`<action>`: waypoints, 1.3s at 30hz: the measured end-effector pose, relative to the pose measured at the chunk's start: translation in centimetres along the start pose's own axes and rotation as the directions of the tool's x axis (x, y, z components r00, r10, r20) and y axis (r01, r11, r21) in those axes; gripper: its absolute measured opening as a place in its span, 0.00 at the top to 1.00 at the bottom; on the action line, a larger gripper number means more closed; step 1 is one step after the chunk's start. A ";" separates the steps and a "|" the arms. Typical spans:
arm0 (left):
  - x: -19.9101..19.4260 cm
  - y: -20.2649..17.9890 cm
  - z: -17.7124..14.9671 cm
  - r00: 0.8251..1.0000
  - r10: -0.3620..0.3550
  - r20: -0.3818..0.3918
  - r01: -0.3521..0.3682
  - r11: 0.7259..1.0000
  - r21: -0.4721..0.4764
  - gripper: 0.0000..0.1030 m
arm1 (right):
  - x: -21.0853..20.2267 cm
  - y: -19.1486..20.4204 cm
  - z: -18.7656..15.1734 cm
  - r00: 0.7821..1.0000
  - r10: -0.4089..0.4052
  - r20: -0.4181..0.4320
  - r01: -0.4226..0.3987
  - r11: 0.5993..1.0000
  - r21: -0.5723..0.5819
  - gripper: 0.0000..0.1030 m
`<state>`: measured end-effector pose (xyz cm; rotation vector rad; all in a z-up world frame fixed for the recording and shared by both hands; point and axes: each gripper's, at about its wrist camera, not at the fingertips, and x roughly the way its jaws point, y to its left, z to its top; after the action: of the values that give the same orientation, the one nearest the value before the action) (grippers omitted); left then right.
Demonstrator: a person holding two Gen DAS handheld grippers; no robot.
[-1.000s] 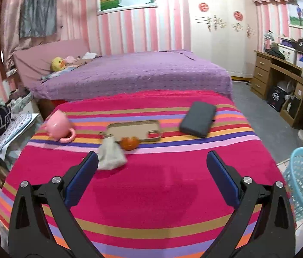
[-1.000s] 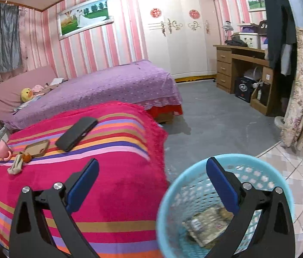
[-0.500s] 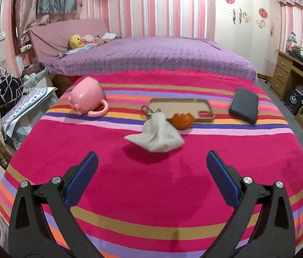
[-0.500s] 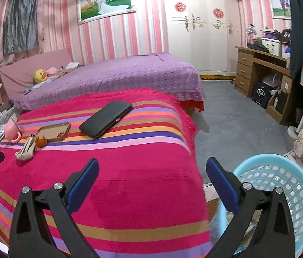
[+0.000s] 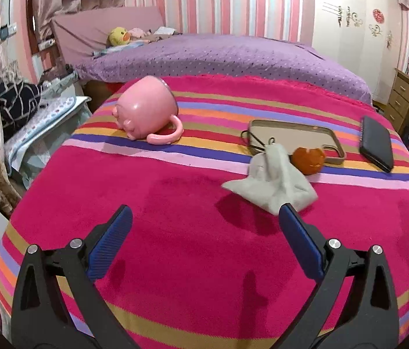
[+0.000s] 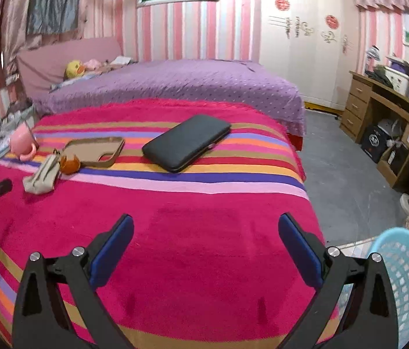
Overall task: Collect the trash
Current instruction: 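Grasp the white cloth with left tool while right tool grasps the orange peel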
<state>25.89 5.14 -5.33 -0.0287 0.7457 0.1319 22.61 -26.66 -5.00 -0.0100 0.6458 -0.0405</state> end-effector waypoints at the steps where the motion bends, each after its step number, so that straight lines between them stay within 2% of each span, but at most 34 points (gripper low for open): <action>1: 0.4 0.1 0.2 1.000 -0.015 -0.011 0.015 1.000 -0.015 0.06 | 0.2 0.2 0.0 1.000 -0.001 -0.001 0.001 1.000 -0.005 0.05; 6: 1.5 -1.0 1.2 0.997 -0.071 -0.023 0.071 0.997 -0.025 0.06 | 0.9 0.6 0.1 1.000 0.011 -0.006 -0.011 1.000 0.011 0.05; 11: 2.4 -3.5 1.5 0.997 -0.065 -0.033 0.067 0.997 0.050 0.06 | 1.3 0.8 -0.1 1.000 -0.008 -0.020 0.008 1.000 0.000 0.05; 14: 3.4 -4.7 1.3 0.994 -0.089 -0.062 0.094 0.993 0.073 0.07 | 1.2 0.7 -0.2 1.000 -0.004 -0.022 0.005 1.000 0.007 0.05; 16: 3.9 -5.1 1.4 0.991 -0.107 -0.080 0.114 0.990 0.078 0.14 | 1.2 0.7 -0.2 1.000 -0.001 -0.022 0.001 1.000 0.012 0.05; 18: 4.3 -5.5 1.4 0.985 -0.139 -0.104 0.148 0.985 0.085 0.30 | 1.1 0.9 -0.2 1.000 0.008 -0.022 -0.008 1.000 0.017 0.05; 19: 4.4 -5.7 1.3 0.982 -0.151 -0.112 0.161 0.983 0.093 0.34 | 1.1 1.1 -0.2 1.000 0.011 -0.024 -0.011 1.000 0.018 0.05; 21: 4.4 -5.8 1.2 0.979 -0.170 -0.112 0.182 0.978 0.104 0.53 | 1.1 1.5 -0.3 1.000 0.013 -0.026 -0.013 1.000 0.018 0.05; 23: 4.0 -5.5 1.1 0.977 -0.183 -0.108 0.196 0.973 0.119 0.66 | 1.1 2.0 -0.3 0.999 0.023 -0.031 -0.022 1.000 0.022 0.05; 27: 3.0 -3.6 1.1 0.981 -0.178 -0.083 0.187 0.974 0.124 0.83 | 1.4 3.7 -0.2 0.997 0.059 -0.039 -0.058 0.998 0.024 0.05; 35: 1.9 1.8 1.7 0.987 -0.158 -0.033 0.160 0.984 0.083 0.87 | 2.7 9.0 0.9 0.991 0.116 -0.061 -0.118 0.993 -0.032 0.05; 39: 1.5 5.1 1.9 0.990 -0.141 -0.022 0.142 0.989 0.031 0.87 | 3.5 11.6 2.3 0.990 0.132 -0.052 -0.135 0.988 -0.069 0.06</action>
<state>27.64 10.47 -4.87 -0.0515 0.7627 -0.0161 27.17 -15.26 -5.48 -0.0356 0.6932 0.1124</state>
